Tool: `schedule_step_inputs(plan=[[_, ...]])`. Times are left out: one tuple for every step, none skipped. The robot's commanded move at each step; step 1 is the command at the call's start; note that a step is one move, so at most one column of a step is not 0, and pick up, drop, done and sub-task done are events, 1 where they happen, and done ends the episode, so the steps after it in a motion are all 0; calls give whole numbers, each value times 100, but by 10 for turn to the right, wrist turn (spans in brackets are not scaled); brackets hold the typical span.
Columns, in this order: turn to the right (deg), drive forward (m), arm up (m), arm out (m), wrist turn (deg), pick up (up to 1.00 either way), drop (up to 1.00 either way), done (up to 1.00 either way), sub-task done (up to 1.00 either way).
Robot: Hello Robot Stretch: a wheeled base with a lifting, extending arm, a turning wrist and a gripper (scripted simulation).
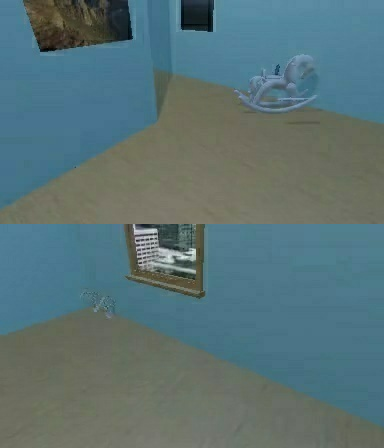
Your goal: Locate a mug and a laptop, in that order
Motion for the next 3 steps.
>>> schedule_step_inputs(plan=[[0,100,0,0,0,0,0,0,0],[0,100,0,0,0,0,0,0,0],[30,0,0,0,0,0,0,0,0]])
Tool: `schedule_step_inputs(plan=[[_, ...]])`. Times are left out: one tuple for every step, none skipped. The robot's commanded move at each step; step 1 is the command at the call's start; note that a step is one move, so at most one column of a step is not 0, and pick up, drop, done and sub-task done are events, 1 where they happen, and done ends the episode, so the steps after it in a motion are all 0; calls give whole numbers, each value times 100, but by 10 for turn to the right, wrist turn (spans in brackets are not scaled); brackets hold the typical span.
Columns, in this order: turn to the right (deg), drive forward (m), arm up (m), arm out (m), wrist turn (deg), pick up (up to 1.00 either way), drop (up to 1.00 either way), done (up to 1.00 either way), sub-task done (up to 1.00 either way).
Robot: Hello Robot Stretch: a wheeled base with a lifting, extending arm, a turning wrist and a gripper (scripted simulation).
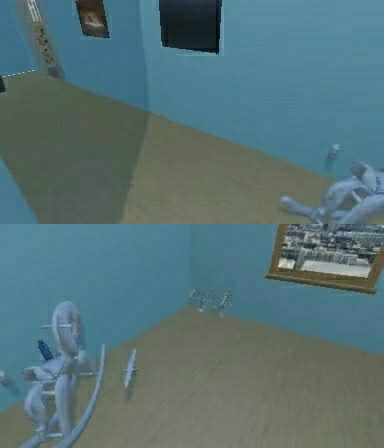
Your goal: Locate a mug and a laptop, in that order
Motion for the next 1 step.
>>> schedule_step_inputs(plan=[[0,50,0,0,0,0,0,0,0]])
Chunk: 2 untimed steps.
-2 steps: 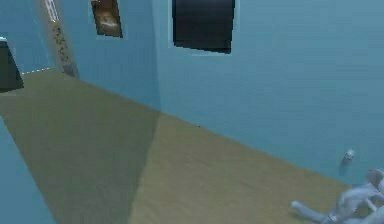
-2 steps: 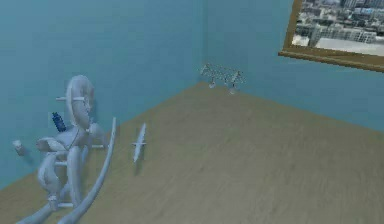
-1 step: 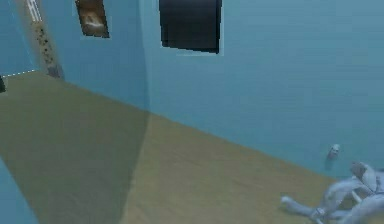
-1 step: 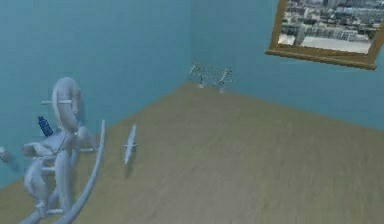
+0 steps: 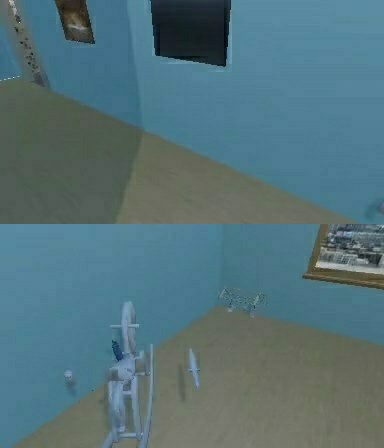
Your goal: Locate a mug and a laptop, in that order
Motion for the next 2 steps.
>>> schedule_step_inputs(plan=[[-420,0,0,0,0,0,0,0,0],[0,100,0,0,0,0,0,0,0]])
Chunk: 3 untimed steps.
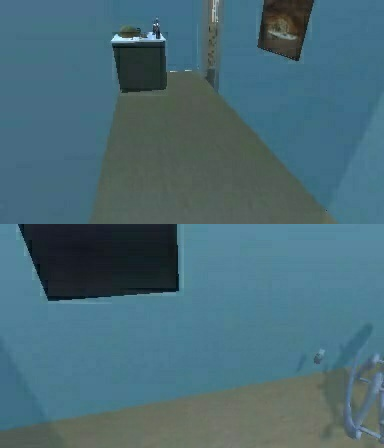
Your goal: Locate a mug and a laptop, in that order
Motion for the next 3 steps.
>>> schedule_step_inputs(plan=[[0,100,0,0,0,0,0,0,0],[0,100,0,0,0,0,0,0,0],[0,100,0,0,0,0,0,0,0]])
